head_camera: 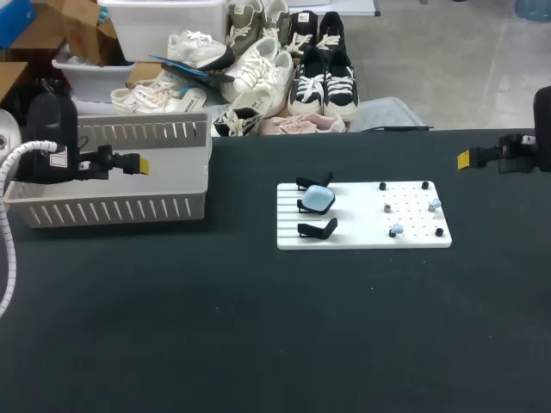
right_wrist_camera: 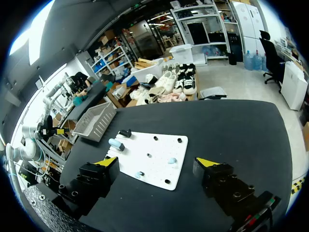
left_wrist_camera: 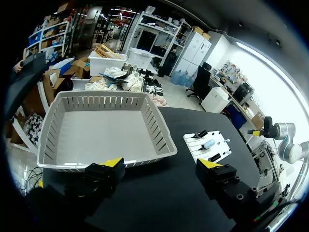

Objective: Pick up each earbud case from the left stands, insert the matching earbuds, close the lid, and place the case in the box.

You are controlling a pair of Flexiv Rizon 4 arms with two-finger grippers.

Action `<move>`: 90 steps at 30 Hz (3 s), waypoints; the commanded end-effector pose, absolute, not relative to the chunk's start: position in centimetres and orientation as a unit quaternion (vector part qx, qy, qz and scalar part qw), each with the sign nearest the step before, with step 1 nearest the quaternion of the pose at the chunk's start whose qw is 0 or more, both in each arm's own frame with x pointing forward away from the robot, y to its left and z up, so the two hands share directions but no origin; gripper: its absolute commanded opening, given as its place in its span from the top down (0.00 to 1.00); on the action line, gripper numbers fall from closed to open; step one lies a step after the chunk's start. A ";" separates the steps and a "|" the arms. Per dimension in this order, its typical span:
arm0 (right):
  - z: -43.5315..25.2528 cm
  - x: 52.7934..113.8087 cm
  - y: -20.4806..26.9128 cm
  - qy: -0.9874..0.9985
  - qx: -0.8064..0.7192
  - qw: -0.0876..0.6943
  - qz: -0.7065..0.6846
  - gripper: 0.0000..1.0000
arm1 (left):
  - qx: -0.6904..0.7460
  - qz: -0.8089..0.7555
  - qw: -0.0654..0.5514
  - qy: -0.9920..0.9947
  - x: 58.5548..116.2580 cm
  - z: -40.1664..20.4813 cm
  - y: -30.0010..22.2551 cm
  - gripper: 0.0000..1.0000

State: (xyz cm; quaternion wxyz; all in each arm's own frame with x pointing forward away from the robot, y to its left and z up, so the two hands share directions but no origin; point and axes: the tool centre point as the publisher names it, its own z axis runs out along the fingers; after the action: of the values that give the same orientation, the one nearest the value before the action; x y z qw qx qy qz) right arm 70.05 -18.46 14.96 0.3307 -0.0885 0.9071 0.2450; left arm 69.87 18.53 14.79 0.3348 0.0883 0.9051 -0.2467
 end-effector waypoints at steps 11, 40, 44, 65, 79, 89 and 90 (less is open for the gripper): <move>14.9 70.1 -18.5 0.907 -0.089 0.330 0.245 0.00 | 0.088 -0.245 0.332 0.906 69.9 14.9 18.5 0.00; 14.9 70.1 -18.5 0.907 -0.089 0.330 0.245 0.00 | 0.143 -0.260 0.347 0.890 70.4 13.9 17.0 0.00; 14.9 70.1 -18.5 0.907 -0.089 0.330 0.245 0.00 | 0.207 -0.258 0.364 0.871 70.9 13.0 15.6 0.00; 14.9 70.1 -18.5 0.907 -0.089 0.330 0.245 0.00 | 0.389 -0.251 0.371 0.805 72.7 12.6 9.1 0.00; 14.9 70.1 -18.5 0.907 -0.089 0.330 0.245 0.00 | 0.389 -0.251 0.371 0.805 72.7 12.6 9.1 0.00; 14.9 70.1 -18.5 0.907 -0.089 0.330 0.245 0.00 | 0.500 -0.214 0.415 0.729 73.5 13.6 7.8 0.00; 14.9 70.1 -18.5 0.907 -0.089 0.330 0.245 0.00 | 0.515 -0.216 0.413 0.719 73.7 13.5 7.5 0.00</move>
State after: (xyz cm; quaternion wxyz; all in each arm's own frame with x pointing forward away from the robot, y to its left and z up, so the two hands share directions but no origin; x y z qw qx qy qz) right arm 70.06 -18.46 14.96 0.3307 -0.0884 0.9071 0.2450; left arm 72.68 7.76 14.06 0.4022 0.4784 0.7536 -0.2036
